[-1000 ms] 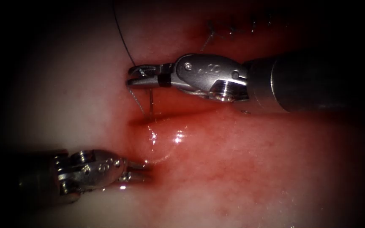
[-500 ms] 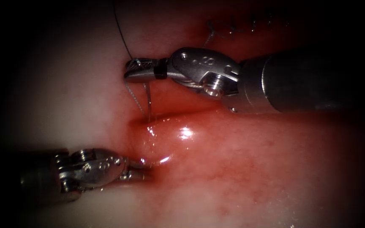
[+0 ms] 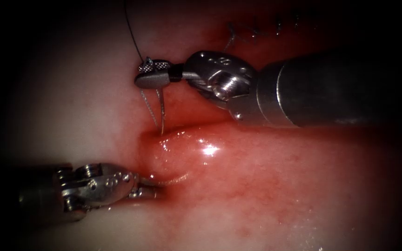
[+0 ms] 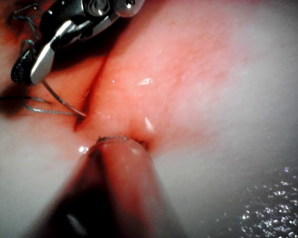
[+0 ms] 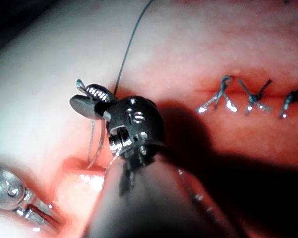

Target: Wound Closure

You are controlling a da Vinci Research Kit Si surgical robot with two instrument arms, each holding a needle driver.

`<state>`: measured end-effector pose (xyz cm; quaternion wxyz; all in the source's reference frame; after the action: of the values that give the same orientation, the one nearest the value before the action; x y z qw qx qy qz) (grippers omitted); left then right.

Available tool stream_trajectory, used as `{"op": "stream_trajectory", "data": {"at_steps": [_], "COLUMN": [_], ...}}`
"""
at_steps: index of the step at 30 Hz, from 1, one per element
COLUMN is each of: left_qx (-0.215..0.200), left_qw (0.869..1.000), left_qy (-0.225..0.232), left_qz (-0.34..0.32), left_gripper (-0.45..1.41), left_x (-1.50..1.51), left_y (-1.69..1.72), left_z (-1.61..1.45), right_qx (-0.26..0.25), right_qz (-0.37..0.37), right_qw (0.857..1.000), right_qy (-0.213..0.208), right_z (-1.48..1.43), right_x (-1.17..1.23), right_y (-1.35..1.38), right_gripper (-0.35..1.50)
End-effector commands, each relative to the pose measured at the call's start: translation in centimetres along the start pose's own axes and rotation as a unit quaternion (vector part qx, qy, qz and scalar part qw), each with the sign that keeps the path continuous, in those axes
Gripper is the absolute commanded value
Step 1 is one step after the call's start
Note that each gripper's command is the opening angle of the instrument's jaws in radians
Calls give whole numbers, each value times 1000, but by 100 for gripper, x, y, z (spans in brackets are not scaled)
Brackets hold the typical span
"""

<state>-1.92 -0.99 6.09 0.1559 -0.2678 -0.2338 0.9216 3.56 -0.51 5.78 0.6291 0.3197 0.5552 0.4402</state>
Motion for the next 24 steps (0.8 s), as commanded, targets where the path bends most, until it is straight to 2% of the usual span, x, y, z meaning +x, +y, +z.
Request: {"op": "stream_trajectory", "data": {"at_steps": [1,11,24], "left_qx": [-1,-2,-5], "left_qw": [1000,1000,1000], "left_qy": [0,0,0], "left_qz": [1,2,4], "left_gripper": [22,22,22], "left_x": [1,0,-6], "left_y": [0,-1,-5], "left_z": [8,6,0], "right_qx": [10,53,85], "right_qz": [13,64,115], "right_qw": [1000,996,987], "right_qy": [-5,-44,-68], "right_z": [11,16,19], "right_x": [-8,-29,-47], "right_y": [1,-7,-29], "right_gripper": [-35,-35,-35]}}
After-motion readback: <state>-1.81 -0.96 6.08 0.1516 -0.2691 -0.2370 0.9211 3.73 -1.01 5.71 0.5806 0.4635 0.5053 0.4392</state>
